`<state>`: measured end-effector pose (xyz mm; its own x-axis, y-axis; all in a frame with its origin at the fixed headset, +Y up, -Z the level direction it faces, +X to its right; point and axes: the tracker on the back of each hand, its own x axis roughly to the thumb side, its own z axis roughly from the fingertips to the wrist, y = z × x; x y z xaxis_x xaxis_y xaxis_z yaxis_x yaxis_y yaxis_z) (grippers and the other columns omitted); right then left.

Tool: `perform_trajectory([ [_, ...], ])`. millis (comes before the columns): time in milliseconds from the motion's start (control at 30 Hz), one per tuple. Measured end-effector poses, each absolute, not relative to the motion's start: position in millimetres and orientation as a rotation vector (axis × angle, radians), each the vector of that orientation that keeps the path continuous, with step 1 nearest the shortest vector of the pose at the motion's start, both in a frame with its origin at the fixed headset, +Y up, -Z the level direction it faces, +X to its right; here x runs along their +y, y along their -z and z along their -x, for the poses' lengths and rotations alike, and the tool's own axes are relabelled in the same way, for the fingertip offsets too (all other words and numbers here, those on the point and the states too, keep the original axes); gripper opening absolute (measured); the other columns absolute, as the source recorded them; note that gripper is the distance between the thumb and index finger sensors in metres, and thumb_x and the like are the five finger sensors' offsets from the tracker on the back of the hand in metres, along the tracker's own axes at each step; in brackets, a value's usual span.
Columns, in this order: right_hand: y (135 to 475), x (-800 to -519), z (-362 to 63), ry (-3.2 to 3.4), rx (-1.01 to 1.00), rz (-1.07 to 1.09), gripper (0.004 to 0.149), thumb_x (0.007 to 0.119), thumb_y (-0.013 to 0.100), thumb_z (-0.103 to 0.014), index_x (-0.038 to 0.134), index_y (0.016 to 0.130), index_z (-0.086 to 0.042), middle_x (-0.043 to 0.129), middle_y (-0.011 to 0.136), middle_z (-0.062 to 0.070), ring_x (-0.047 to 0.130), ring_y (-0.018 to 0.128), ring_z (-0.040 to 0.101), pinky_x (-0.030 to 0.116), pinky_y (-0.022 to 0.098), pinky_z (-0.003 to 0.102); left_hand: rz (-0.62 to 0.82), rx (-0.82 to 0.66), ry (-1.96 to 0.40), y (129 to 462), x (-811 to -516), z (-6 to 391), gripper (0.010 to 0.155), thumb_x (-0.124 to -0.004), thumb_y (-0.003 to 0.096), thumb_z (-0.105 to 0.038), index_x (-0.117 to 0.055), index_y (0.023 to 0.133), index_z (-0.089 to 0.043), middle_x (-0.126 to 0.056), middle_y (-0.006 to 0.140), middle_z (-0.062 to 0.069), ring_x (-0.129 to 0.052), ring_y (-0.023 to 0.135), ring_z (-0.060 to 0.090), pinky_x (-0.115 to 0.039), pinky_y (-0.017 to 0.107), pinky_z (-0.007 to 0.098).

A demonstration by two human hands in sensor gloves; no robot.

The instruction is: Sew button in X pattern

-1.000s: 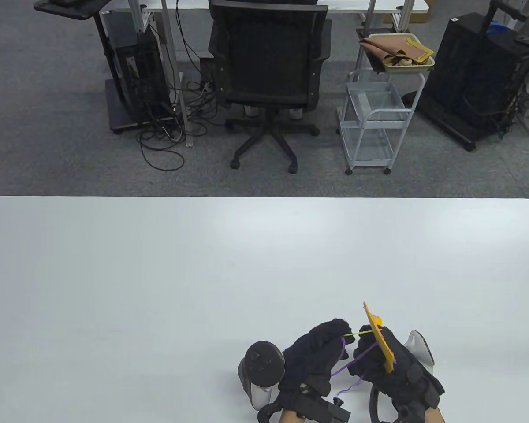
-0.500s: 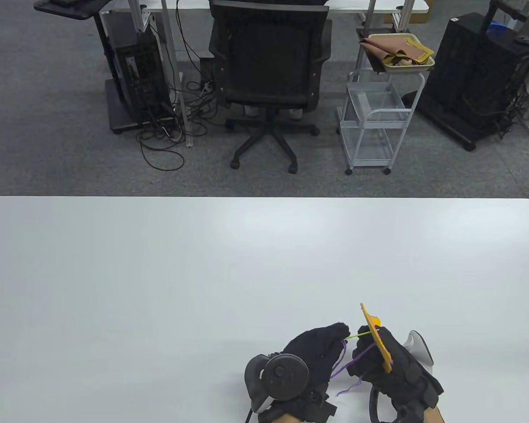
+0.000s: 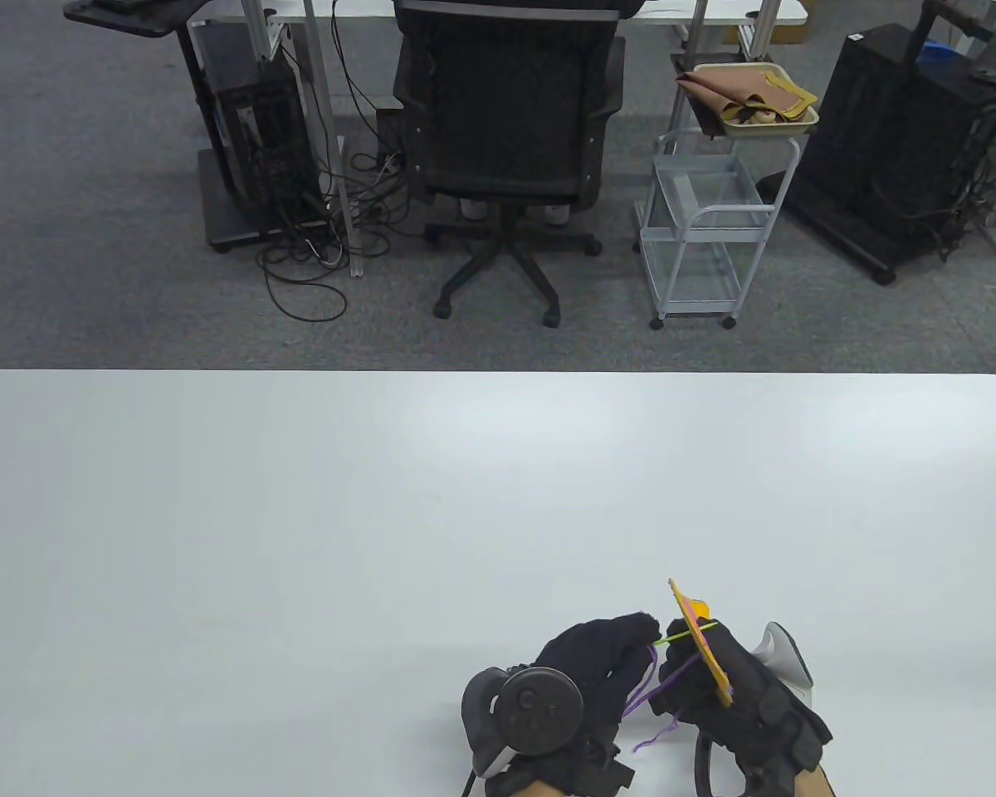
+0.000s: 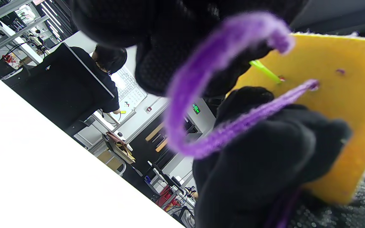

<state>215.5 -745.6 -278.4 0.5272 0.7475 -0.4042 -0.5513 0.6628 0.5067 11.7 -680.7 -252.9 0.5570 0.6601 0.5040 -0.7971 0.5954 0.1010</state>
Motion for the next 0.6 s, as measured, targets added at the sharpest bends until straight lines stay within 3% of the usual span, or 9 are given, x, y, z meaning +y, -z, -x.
perform_trajectory([
  [600, 279.5, -751.2, -213.2, -0.853, 0.651, -0.324, 0.044, 0.05, 0.059, -0.044, 0.06, 0.092, -0.016, 0.082, 0.06, -0.001, 0.082, 0.054, 0.014, 0.07, 0.061, 0.045, -0.286, -0.45, -0.954, 254.3, -683.7, -16.4, 0.038, -0.079, 0.0491, -0.043, -0.086, 0.081, -0.023, -0.1, 0.064, -0.004, -0.102, 0.045, 0.012, -0.086, 0.035, 0.037],
])
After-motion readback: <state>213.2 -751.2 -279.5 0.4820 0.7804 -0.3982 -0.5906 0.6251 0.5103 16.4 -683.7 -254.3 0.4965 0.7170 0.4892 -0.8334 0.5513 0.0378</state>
